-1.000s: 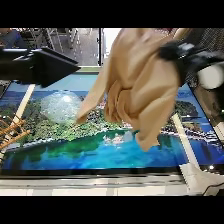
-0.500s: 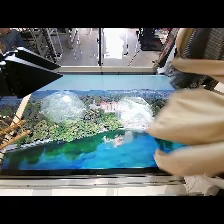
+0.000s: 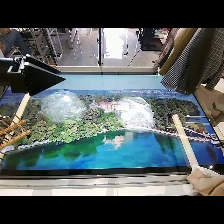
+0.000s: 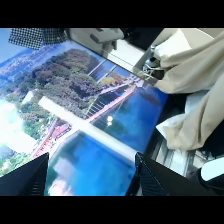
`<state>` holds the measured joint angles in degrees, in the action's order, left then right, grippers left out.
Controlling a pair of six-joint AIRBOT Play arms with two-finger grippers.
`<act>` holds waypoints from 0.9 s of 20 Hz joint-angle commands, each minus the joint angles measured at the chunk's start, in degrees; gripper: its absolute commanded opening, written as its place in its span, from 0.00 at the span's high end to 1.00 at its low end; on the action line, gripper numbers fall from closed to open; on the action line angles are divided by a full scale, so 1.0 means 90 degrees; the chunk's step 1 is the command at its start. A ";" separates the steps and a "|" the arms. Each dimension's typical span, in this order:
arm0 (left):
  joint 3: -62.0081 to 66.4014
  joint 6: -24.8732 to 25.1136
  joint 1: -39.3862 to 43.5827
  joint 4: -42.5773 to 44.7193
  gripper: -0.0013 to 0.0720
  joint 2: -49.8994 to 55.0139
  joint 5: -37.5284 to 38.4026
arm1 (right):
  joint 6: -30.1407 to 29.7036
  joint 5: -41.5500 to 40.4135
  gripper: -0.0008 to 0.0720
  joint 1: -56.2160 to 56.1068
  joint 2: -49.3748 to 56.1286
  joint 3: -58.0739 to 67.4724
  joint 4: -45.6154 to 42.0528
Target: Fold the clothes and pants, and hang the long-sleeved shirts on hangers.
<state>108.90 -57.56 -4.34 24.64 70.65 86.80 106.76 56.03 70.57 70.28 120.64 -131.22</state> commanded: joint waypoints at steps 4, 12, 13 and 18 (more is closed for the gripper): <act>-0.0002 -0.0801 -0.0005 0.0022 0.19 0.0024 -0.0029 | 0.0379 -0.1202 0.96 0.1129 0.0738 0.0005 0.0872; -0.0002 -0.0942 0.0005 0.0022 0.19 0.0032 -0.0024 | 0.0372 -0.0690 0.06 0.1122 0.0287 -0.0107 0.1474; -0.0002 -0.0942 0.0005 0.0022 0.19 0.0036 -0.0024 | 0.0374 -0.0692 0.03 0.1122 0.0121 -0.0104 0.1855; 0.0000 -0.0942 0.0005 0.0406 0.19 0.0075 0.0182 | 0.0464 -0.1501 0.03 0.1107 -0.0903 -0.0104 0.6339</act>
<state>108.90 -65.98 -4.34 25.23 71.16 87.24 110.54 47.46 80.60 66.67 119.70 -99.96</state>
